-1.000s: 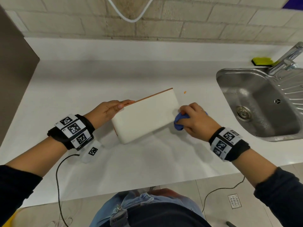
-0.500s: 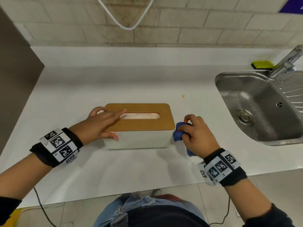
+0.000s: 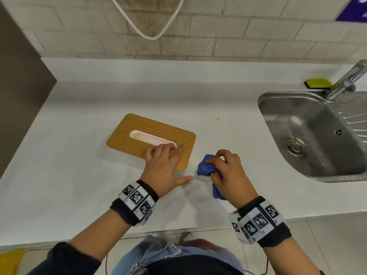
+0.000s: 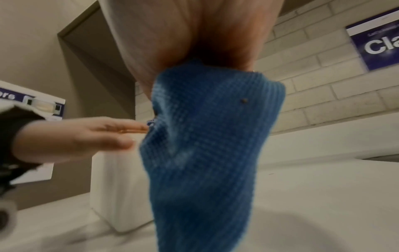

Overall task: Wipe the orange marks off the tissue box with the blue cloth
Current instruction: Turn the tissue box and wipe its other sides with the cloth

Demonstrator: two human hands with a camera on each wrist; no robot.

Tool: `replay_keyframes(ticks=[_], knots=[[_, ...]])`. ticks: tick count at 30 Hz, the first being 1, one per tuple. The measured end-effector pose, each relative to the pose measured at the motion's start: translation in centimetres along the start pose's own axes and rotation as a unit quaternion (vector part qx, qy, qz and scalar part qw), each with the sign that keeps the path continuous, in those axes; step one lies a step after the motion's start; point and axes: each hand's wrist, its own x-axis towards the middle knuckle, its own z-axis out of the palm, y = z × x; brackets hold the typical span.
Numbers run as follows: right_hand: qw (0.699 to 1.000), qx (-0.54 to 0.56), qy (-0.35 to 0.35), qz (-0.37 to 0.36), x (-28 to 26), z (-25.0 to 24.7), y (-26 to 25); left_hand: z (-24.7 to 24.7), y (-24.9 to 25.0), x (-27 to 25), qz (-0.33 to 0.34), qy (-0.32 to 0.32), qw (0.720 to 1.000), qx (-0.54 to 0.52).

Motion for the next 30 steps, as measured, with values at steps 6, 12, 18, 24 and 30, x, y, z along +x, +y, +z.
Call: replay_keyframes(ticks=[6, 12, 18, 24, 30], knots=[[0.980, 0.145, 0.132, 0.025, 0.8, -2.4, -1.1, -1.9, 0.1, 0.4, -0.010, 0.110, 0.992, -0.055], [0.931, 0.284, 0.221, -0.064, 5.1, -3.2, -7.1, -6.5, -4.6, 0.5, 0.018, 0.201, 0.909, -0.364], [0.972, 0.123, 0.179, -0.093, 8.2, 0.6, -11.8, -7.3, -9.0, 0.4, 0.026, 0.166, 0.855, -0.491], [0.976, 0.087, 0.178, -0.093, 9.7, 3.5, -14.9, -8.0, -12.6, 0.2, 0.016, 0.147, 0.839, -0.524], [0.958, 0.050, 0.153, -0.237, 11.6, 3.8, -17.0, -8.8, -15.2, 0.9, 0.001, 0.145, 0.812, -0.565]])
